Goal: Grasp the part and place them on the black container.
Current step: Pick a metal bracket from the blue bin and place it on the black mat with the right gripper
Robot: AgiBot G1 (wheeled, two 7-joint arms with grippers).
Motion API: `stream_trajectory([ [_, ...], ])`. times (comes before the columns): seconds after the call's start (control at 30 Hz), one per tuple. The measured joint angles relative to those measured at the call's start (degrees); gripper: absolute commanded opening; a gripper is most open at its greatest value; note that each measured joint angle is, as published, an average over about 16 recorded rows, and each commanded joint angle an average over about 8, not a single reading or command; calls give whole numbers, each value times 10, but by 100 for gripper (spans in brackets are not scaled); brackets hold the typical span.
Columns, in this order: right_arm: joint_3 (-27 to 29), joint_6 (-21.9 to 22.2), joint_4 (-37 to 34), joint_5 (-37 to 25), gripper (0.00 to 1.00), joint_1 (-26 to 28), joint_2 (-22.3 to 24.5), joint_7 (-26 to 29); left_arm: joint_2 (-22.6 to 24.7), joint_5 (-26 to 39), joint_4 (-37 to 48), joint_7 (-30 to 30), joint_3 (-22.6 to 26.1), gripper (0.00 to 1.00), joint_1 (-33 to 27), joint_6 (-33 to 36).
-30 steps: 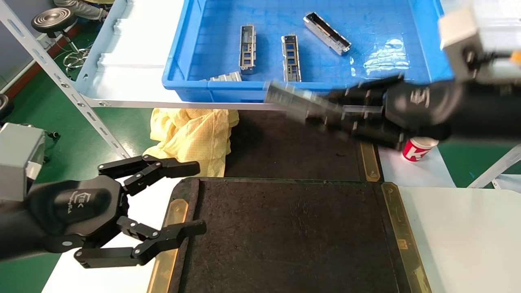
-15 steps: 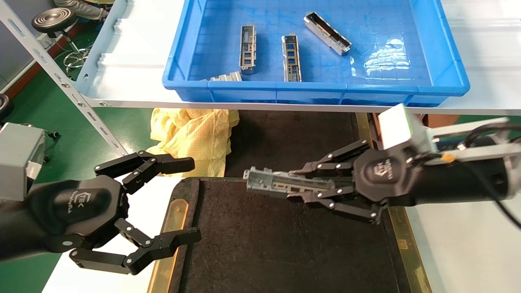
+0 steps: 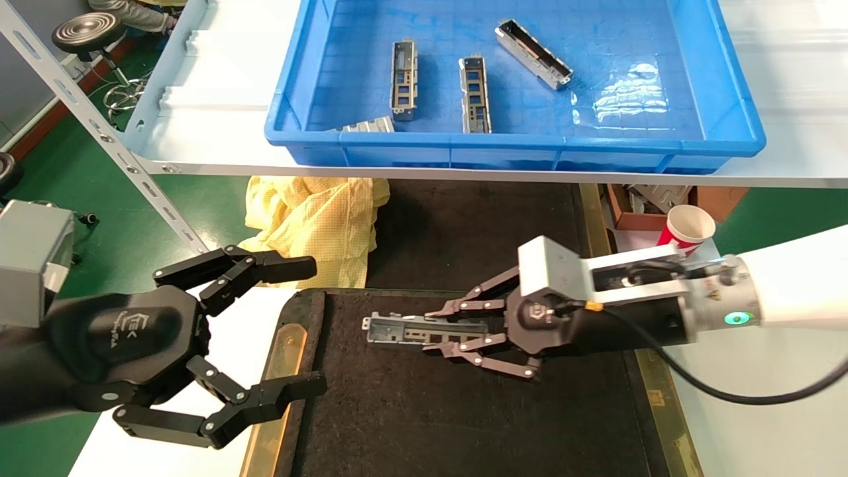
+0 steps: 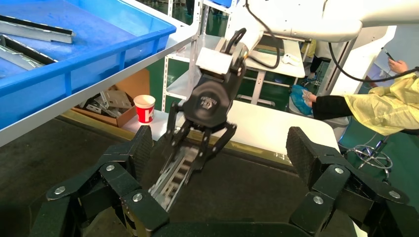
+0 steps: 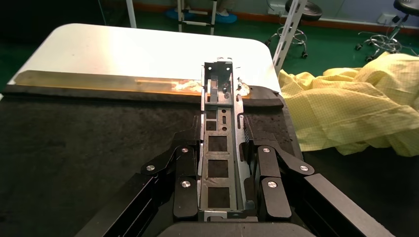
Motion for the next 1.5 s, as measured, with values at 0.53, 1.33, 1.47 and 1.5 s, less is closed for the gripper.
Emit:
stream_trajectory([
  [0.53, -9, 8, -144, -12, 0, -4, -86, -83, 0, 0, 0, 0, 0, 100, 0, 0],
  [1.33, -17, 88, -211, -15, 0, -43, -176, -121, 0, 0, 0, 0, 0, 100, 0, 0],
  [1.47, -20, 127, -197, -14, 0, -56, -179, -115, 0, 0, 0, 0, 0, 100, 0, 0],
  [1.5, -21, 139, -192, -13, 0, -60, -180, -113, 0, 0, 0, 0, 0, 100, 0, 0],
])
